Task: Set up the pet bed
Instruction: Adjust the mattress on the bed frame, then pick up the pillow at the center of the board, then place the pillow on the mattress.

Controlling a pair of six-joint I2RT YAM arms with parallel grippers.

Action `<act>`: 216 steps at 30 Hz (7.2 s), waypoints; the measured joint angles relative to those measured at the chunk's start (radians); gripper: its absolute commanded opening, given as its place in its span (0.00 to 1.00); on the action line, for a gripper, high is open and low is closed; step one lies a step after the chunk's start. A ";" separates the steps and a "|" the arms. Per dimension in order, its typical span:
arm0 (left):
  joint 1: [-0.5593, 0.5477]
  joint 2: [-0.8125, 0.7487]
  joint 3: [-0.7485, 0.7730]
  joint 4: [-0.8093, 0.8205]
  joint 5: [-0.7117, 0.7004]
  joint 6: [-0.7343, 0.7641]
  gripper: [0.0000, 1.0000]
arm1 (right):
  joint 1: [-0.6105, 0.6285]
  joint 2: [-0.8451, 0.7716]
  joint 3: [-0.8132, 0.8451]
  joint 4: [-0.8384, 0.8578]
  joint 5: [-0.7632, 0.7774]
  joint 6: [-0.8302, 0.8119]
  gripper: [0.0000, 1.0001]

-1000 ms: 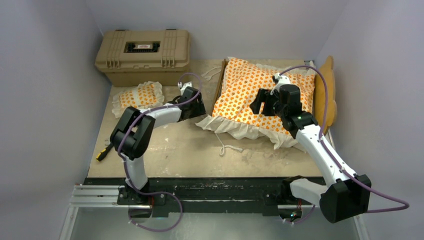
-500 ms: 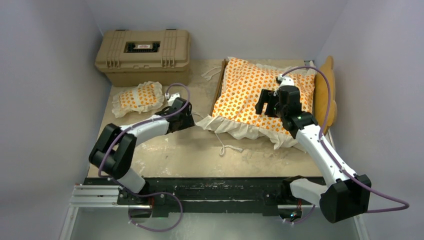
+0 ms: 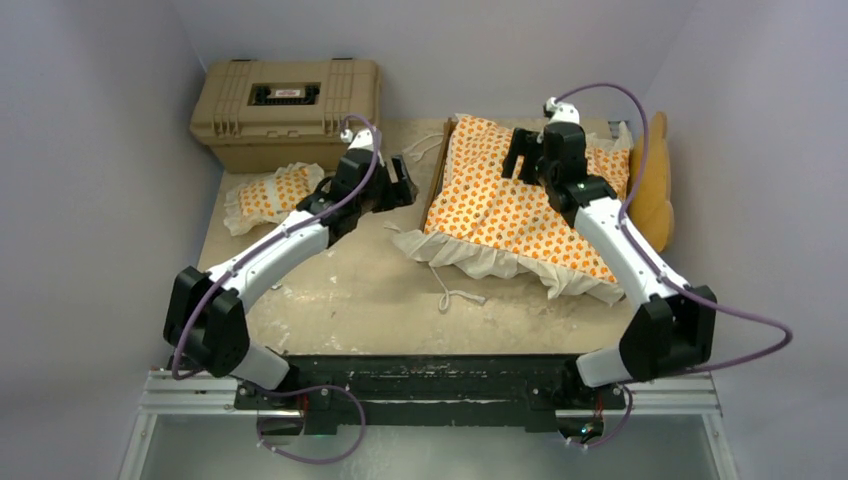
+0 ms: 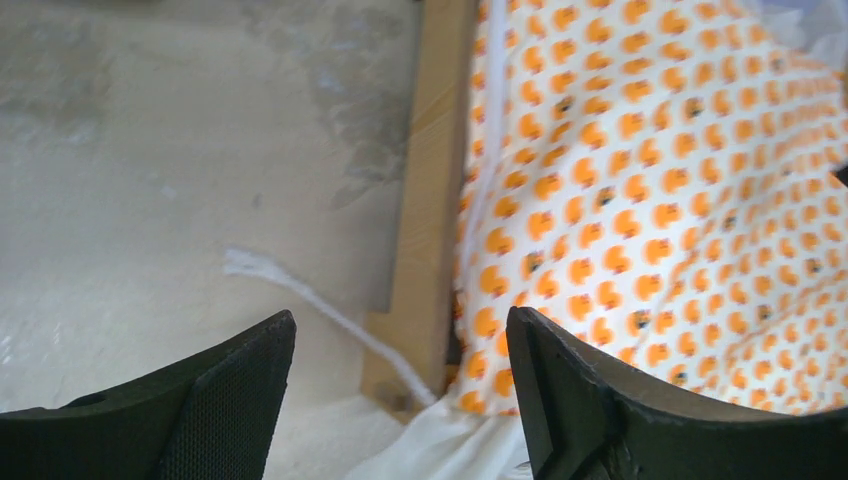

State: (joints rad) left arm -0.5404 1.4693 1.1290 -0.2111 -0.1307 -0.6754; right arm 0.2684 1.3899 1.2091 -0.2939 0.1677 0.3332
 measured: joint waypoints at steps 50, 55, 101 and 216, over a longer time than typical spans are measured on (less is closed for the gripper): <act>0.644 -0.050 -0.199 -0.053 -0.230 -0.227 0.70 | 0.126 -0.144 -0.052 0.165 -0.158 -0.012 0.97; 0.663 0.045 -0.199 0.028 -0.246 -0.279 0.67 | 0.126 -0.200 -0.085 0.153 -0.158 -0.024 0.99; 0.453 -0.238 -0.001 -0.324 0.211 0.014 0.00 | 0.687 -0.113 -0.339 0.729 -0.245 -0.514 0.94; 0.151 -0.595 -0.342 -0.094 -0.278 0.373 0.84 | -0.381 -0.055 -0.166 0.010 0.176 0.026 0.71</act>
State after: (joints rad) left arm -0.3897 0.8742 0.7868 -0.3054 -0.4091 -0.3023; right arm -0.1123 1.3354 1.0435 -0.2836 0.3439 0.3595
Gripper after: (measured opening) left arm 0.844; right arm 0.707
